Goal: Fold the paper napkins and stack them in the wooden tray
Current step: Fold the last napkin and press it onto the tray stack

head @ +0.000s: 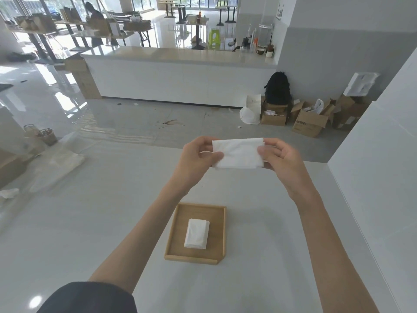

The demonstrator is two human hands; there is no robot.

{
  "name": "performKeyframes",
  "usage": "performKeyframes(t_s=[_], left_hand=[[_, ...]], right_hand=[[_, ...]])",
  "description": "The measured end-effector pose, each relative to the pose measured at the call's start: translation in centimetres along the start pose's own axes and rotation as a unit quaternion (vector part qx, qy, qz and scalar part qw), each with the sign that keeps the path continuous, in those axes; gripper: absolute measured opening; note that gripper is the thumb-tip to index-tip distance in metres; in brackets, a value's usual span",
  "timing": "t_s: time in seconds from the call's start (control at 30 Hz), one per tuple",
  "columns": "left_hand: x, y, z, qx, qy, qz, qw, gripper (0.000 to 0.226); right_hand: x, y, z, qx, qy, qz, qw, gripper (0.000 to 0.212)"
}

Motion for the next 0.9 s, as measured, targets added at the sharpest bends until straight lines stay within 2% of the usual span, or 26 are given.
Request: performKeyframes(t_s=[0.03, 0.07, 0.1, 0.17, 0.2, 0.23, 0.3, 0.37, 0.43, 0.47, 0.53, 0.57, 0.6, 0.63, 0.67, 0.8, 0.9], left_hand=[[0.0, -0.5, 0.4, -0.037, 0.029, 0.039, 0.998, 0.020], [0.3, -0.9, 1.0, -0.082, 0.074, 0.079, 0.991, 0.017], [0.9, -1.1, 2.0, -0.131, 0.138, 0.109, 0.976, 0.015], [3.1, 0.7, 3.5, -0.228, 0.281, 0.109, 0.926, 0.013], [4.3, 2.2, 3.6, -0.268, 0.337, 0.086, 0.899, 0.015], [5.6, 3.6, 3.2, -0.300, 0.382, 0.060, 0.872, 0.018], [7.7, 5.4, 2.0, -0.343, 0.445, 0.026, 0.827, 0.024], [9.4, 6.0, 1.2, -0.353, 0.465, 0.004, 0.812, 0.036], [10.3, 5.4, 0.7, -0.334, 0.435, -0.007, 0.836, 0.050], [10.3, 4.6, 0.4, -0.306, 0.388, 0.003, 0.869, 0.051], [9.3, 2.1, -0.7, -0.190, 0.210, 0.036, 0.958, 0.039], [8.5, 1.5, -1.9, -0.120, 0.099, 0.023, 0.988, 0.034], [7.9, 1.7, -3.2, -0.050, -0.004, -0.008, 0.999, 0.034], [7.5, 2.2, -4.1, 0.013, -0.079, -0.037, 0.996, 0.034], [7.1, 2.5, -4.7, 0.057, -0.118, -0.050, 0.990, 0.034], [6.4, 2.1, -5.3, 0.062, -0.104, -0.022, 0.992, 0.026], [6.9, 2.2, -6.4, 0.062, -0.128, -0.056, 0.988, 0.022]], right_hand=[[0.1, -0.8, 0.1, 0.034, -0.006, 0.051, 0.998, 0.011], [0.4, -1.3, 0.3, 0.049, 0.003, 0.082, 0.995, 0.023], [0.6, -0.8, 1.1, 0.035, 0.040, 0.067, 0.996, 0.039], [1.6, 2.6, 3.1, -0.037, 0.152, -0.071, 0.985, 0.069], [2.4, 4.5, 3.9, -0.075, 0.195, -0.133, 0.969, 0.075], [2.9, 5.7, 4.3, -0.118, 0.218, -0.164, 0.955, 0.072], [2.9, 6.8, 4.8, -0.191, 0.235, -0.165, 0.939, 0.054], [2.5, 6.9, 5.1, -0.217, 0.232, -0.152, 0.936, 0.044], [2.1, 6.6, 5.1, -0.211, 0.211, -0.148, 0.943, 0.039], [1.8, 6.4, 4.9, -0.199, 0.198, -0.149, 0.948, 0.037], [1.6, 6.3, 4.2, -0.186, 0.183, -0.160, 0.952, 0.035], [1.5, 6.4, 4.0, -0.183, 0.180, -0.168, 0.952, 0.034], [1.4, 6.7, 3.7, -0.179, 0.178, -0.179, 0.951, 0.035], [1.4, 7.1, 3.4, -0.171, 0.177, -0.192, 0.950, 0.036], [1.4, 7.7, 3.2, -0.159, 0.175, -0.207, 0.949, 0.038], [1.2, 8.9, 2.8, -0.120, 0.159, -0.245, 0.949, 0.048], [0.6, 8.8, 2.4, -0.105, 0.138, -0.218, 0.960, 0.041]])
Point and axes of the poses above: each hand's wrist, its own x-axis away from the middle knuckle, its own y-axis out of the palm, z = x × y, the point moved 10 cm from there along -x, towards the middle knuckle, and after that the axes turned 4 degrees about y, right-handed, at the moved point
